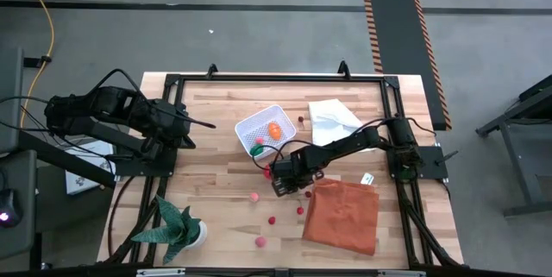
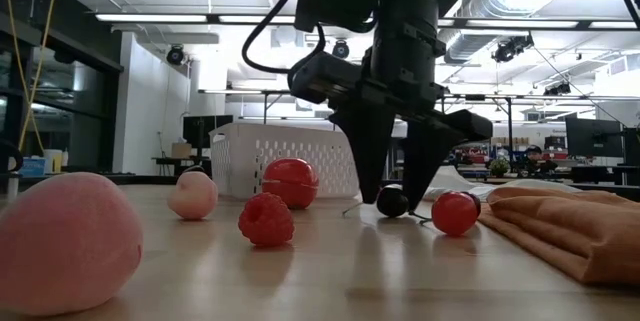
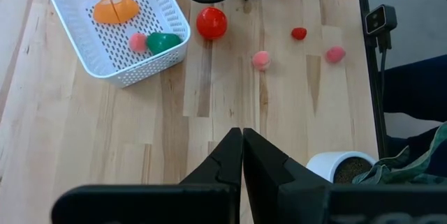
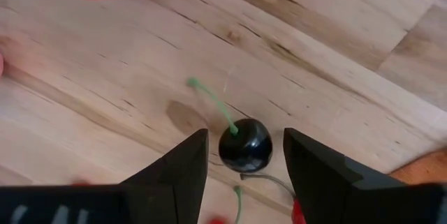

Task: Pick and placing Produce into tupperware
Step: Put the black cherry in the basket

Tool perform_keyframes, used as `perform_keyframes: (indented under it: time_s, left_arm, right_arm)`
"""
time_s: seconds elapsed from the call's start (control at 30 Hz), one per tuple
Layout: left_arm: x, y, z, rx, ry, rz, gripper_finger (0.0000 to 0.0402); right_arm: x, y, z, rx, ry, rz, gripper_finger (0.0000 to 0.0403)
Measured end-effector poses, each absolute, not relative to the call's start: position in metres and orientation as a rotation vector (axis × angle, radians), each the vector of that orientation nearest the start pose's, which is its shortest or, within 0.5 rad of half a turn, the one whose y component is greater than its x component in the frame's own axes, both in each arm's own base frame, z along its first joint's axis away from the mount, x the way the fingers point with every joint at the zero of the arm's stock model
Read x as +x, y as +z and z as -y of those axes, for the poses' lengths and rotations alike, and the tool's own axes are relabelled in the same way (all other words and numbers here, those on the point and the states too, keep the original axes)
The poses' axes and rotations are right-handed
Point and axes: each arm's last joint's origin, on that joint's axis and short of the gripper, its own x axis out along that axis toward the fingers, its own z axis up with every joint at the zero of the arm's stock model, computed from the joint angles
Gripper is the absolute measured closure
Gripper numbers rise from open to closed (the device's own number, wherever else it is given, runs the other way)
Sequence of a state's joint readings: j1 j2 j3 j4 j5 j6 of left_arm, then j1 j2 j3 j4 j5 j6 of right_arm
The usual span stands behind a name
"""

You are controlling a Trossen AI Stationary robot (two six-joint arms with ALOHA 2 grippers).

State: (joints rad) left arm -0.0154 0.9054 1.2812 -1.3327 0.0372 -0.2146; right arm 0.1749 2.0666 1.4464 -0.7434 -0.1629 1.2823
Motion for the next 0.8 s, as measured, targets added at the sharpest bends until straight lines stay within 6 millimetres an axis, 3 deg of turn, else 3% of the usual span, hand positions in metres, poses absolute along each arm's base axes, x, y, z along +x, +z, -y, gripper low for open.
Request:
perform_keyframes:
  time_s: [0.37, 0.8]
  left_arm:
    - [0.1186, 0.3779, 0.0029, -0.208, 0.054, -0.959, 0.0399]
    - [0.1185, 0.3779, 0.0029, -0.208, 0.054, -0.959, 0.0399]
  right_arm:
    - [0.3926, 0.1478, -0.0742, 1.047, -0.628, -1.344, 0.0229]
    - [0.3927, 0.1479, -0.0742, 1.049, -0.626, -1.346, 0.0282]
